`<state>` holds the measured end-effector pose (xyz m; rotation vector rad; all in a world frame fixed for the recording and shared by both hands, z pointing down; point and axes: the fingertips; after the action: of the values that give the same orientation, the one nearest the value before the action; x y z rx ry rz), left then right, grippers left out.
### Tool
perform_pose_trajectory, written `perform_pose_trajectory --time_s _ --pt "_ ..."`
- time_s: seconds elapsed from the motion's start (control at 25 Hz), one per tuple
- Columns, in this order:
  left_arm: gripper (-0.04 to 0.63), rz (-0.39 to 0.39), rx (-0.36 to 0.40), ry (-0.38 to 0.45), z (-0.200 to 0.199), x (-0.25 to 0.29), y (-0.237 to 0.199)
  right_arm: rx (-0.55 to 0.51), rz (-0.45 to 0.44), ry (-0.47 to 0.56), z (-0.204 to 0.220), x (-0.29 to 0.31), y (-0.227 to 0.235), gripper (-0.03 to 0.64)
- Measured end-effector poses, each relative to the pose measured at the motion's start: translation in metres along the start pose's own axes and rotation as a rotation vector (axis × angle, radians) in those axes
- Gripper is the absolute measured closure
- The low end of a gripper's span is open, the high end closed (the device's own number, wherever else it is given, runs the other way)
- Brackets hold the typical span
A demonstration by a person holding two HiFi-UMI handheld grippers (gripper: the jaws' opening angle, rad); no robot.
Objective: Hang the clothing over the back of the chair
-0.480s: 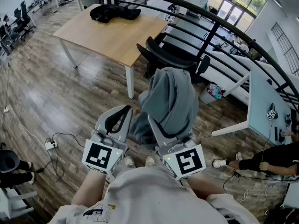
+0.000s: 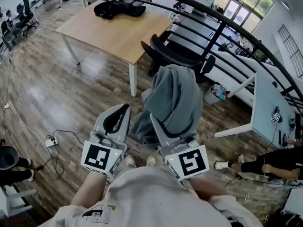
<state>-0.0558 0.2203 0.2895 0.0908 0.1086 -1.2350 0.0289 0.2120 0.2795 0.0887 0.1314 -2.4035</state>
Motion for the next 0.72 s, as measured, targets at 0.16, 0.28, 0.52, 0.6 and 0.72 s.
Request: perform_pose_trajectory --time_s 0.16,0.28,0.52,0.6,0.72 --pt "0.595 0.003 -0.034 0.001 0.003 -0.001 0.001 -0.009 0.0 -0.009 0.006 0.001 0.001 0.453" --pt "0.595 0.009 -0.019 -0.009 0.006 0.003 0.006 -0.001 -0.002 -0.016 0.009 -0.001 0.004 0.451" --pt "0.595 0.026 -0.006 -0.033 0.01 0.006 0.013 0.006 -0.013 -0.016 0.008 -0.001 0.007 0.451" --pt "0.595 0.027 -0.002 -0.034 0.01 0.006 0.017 0.005 -0.015 -0.014 0.008 -0.005 0.008 0.451" --pt "0.595 0.023 0.0 -0.039 0.012 0.007 0.022 -0.004 -0.018 -0.013 0.009 -0.009 0.01 0.451"
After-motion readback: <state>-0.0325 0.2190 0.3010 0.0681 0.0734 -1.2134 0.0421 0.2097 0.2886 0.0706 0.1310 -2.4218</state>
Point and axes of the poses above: the fingertips, and each gripper's own axes: x forward along the fingers, y to its right, z out of its underside, and after that the axes turned 9 degrees about y, right-handed
